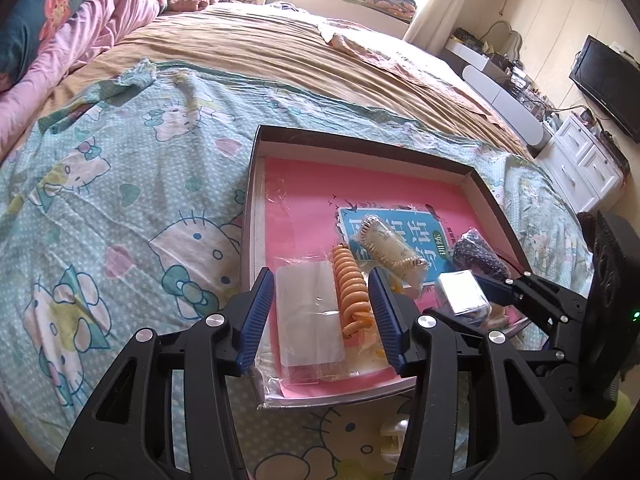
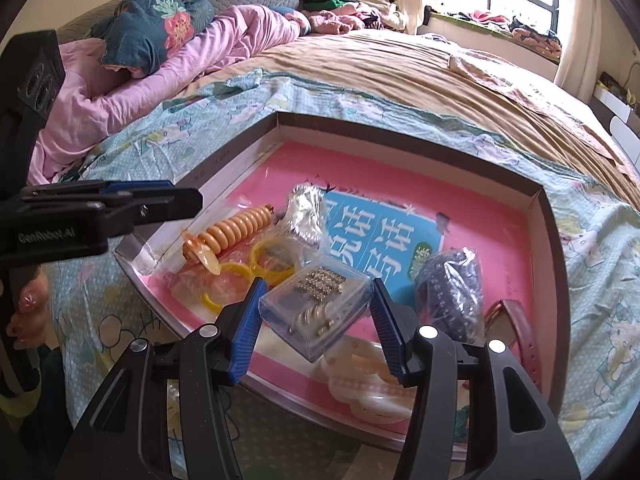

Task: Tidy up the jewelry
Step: 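Carry the spiral tie and clip box into the box lid and release both, then withdraw both grippers from the box lid toward the last items, then grasp the white twin ball hair ties with the left gripper while the right grasps the bagged earring card, then carry the hair ties and earring card into the box lid and release both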

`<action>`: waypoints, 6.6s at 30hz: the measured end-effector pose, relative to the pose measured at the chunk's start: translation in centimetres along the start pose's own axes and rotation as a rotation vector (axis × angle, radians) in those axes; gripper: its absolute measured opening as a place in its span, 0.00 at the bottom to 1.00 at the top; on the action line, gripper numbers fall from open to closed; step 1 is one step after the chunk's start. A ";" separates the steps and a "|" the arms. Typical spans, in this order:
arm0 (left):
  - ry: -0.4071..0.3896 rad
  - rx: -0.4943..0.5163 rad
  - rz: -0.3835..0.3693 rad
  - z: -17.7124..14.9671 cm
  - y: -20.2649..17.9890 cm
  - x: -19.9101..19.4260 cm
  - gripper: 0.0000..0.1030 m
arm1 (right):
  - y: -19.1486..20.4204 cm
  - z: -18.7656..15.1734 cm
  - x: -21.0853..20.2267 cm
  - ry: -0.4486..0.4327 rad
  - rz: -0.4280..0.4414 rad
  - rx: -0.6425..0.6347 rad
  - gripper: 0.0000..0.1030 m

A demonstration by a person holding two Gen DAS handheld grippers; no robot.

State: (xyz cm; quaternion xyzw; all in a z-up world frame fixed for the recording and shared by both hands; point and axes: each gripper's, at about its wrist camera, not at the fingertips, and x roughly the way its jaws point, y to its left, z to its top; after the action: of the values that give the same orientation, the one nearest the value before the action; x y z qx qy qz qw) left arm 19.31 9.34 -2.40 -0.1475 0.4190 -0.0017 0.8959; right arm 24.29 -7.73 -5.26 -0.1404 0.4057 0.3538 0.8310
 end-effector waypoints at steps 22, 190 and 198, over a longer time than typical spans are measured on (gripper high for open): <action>-0.033 0.010 -0.001 0.0 -0.4 -2.0 0.57 | -1.2 -1.1 -4.5 -0.084 -0.017 0.077 0.81; 0.003 0.068 -0.008 0.5 -1.8 1.2 0.43 | -1.8 0.3 -2.2 -0.059 -0.081 0.063 0.78; -0.005 0.063 -0.005 0.7 -1.6 0.7 0.49 | -2.1 -0.6 -3.0 -0.058 -0.086 0.081 0.84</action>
State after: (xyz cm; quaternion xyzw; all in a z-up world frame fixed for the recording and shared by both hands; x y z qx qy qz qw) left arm 20.50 7.89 -2.07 -0.1203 0.4162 -0.0167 0.9011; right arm 24.14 -10.96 -3.45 -0.1135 0.3890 0.3050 0.8619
